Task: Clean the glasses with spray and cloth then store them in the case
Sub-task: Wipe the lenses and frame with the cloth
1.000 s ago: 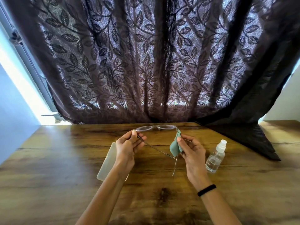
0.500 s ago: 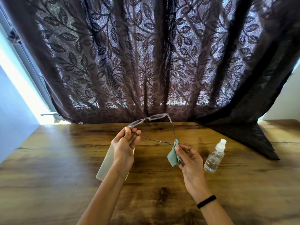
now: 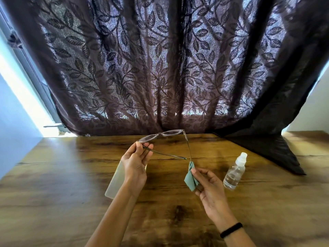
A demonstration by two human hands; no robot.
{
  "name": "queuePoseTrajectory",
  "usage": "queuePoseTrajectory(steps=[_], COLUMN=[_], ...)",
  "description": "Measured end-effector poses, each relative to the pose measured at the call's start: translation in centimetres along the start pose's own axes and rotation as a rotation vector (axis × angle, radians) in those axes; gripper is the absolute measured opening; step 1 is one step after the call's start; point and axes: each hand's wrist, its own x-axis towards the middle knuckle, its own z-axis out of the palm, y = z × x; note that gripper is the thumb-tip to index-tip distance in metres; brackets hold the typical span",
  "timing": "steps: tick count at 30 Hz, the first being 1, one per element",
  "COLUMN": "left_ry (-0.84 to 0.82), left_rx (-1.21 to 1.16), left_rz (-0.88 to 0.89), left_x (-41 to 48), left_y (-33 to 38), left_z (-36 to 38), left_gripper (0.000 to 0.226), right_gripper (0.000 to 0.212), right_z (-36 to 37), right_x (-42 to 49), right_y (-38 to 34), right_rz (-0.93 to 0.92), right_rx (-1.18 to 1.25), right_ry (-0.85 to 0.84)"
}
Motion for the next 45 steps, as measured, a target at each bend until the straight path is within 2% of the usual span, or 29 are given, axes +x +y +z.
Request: queuePoseTrajectory(steps=[4,6,11,15,17,20,23,25,26,29,32,39,45], left_ry=[-0.028,-0.082,-0.279,-0.219,-0.11,-0.023,-0.204,-0.369,-0.461,-0.686,-0.762,-0.653,-0.475], left_rx=[-0.014,0.01,0.262,0.445,0.597,0.914,0.996,1.095,1.177,1.418,1.538,1.494,1.408], left_rz=[-0.013,-0.028,-0.07,-0.025,0.139,0.576,0.947,1.095,1.138,1.167,1.195,1.154,1.112], left_x=[0.4,0.8,1.9,2.0,1.9,1.2,0.1,-0.4,-0.5,-0.8,-1.1,-1.3,-0.5], left_y=[-0.2,-0.2,0.1,0.2,0.1,1.0,2.3,2.9,3.1,3.0,2.7,2.8,2.6], left_z=[-0.4,-0.9,-2.8,-3.5,-3.4,-2.3,-0.1,1.1,1.7,2.5,2.8,2.6,1.3], left_gripper=[0.018,0.019,0.022,0.018,0.018,0.021,0.025,0.026,0.027,0.033,0.032,0.025,0.02], right_gripper=[0.011,0.007,0.009,0.013,0.014,0.011,0.009,0.002,0.005,0.012,0.008,0.017,0.024], right_z=[0.2,0.2,0.5,1.5,2.0,2.9,3.3,3.4,3.5,3.7,3.9,4.0,3.7], right_x=[-0.2,-0.3,0.0,0.0,-0.2,-0.4,-0.5,-0.4,-0.3,-0.3,-0.5,-0.4,-0.5], right_y=[-0.5,-0.9,-3.1,-5.0,-5.7,-6.2,-6.5,-6.7,-6.8,-7.1,-7.4,-7.6,-7.8], right_rz=[0.192,0.232,0.159,0.079,0.04,-0.014,-0.062,-0.083,-0.096,-0.132,-0.162,-0.231,-0.238], right_rx=[0.203,0.271,0.398,0.385,0.338,0.148,-0.065,-0.138,-0.171,-0.259,-0.3,-0.332,-0.3], right_ry=[-0.097,-0.136,-0.13,-0.202,-0.241,-0.276,-0.282,-0.257,-0.245,-0.23,-0.259,-0.261,-0.301])
